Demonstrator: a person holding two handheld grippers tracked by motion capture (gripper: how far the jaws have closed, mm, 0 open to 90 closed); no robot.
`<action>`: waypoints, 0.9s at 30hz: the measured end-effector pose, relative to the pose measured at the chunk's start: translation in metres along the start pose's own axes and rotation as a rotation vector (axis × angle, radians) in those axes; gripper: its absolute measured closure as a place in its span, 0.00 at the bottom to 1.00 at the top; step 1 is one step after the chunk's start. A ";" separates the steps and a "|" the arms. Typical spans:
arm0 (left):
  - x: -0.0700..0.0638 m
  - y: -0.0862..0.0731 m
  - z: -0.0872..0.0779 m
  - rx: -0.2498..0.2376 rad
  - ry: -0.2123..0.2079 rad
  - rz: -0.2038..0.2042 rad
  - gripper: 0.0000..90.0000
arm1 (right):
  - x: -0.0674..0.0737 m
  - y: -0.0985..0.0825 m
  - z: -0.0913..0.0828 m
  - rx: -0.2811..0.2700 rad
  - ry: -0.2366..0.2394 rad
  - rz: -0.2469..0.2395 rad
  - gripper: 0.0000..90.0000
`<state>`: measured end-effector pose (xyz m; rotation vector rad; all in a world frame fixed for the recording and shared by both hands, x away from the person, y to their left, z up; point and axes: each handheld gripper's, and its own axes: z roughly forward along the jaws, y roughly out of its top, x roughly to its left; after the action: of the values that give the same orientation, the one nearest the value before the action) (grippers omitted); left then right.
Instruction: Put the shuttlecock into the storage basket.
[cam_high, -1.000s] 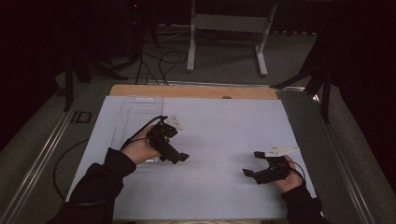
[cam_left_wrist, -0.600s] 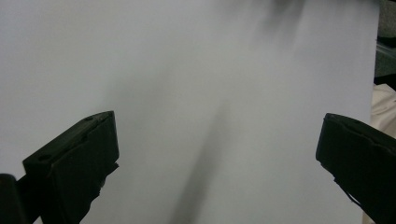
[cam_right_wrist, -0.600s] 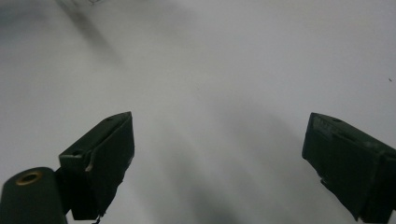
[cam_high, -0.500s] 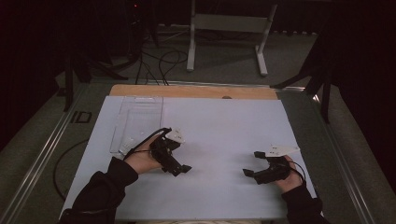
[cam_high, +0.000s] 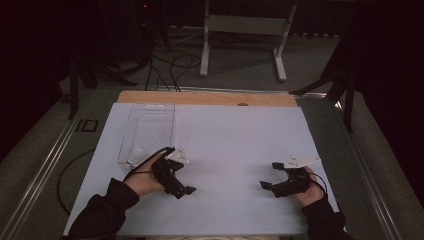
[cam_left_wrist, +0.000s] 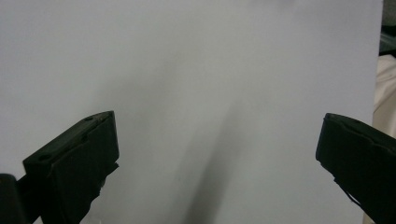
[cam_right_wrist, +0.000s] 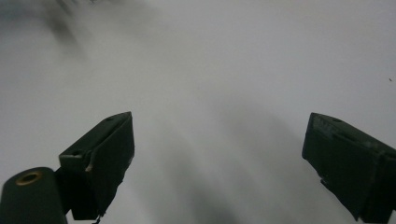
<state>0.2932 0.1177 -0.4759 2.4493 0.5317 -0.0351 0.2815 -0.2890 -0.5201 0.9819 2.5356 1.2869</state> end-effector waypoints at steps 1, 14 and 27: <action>0.000 0.000 0.000 0.000 0.000 0.000 0.00 | 0.000 0.000 0.000 0.000 0.000 0.000 0.10; -0.001 -0.036 -0.011 -0.016 0.029 -0.038 0.00 | 0.001 0.000 0.001 0.003 0.004 0.000 0.11; 0.003 -0.070 -0.026 -0.047 0.069 -0.108 0.00 | 0.001 -0.001 0.002 0.008 0.005 0.000 0.11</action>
<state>0.2664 0.1846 -0.4962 2.3811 0.6871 0.0176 0.2809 -0.2877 -0.5218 0.9819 2.5459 1.2818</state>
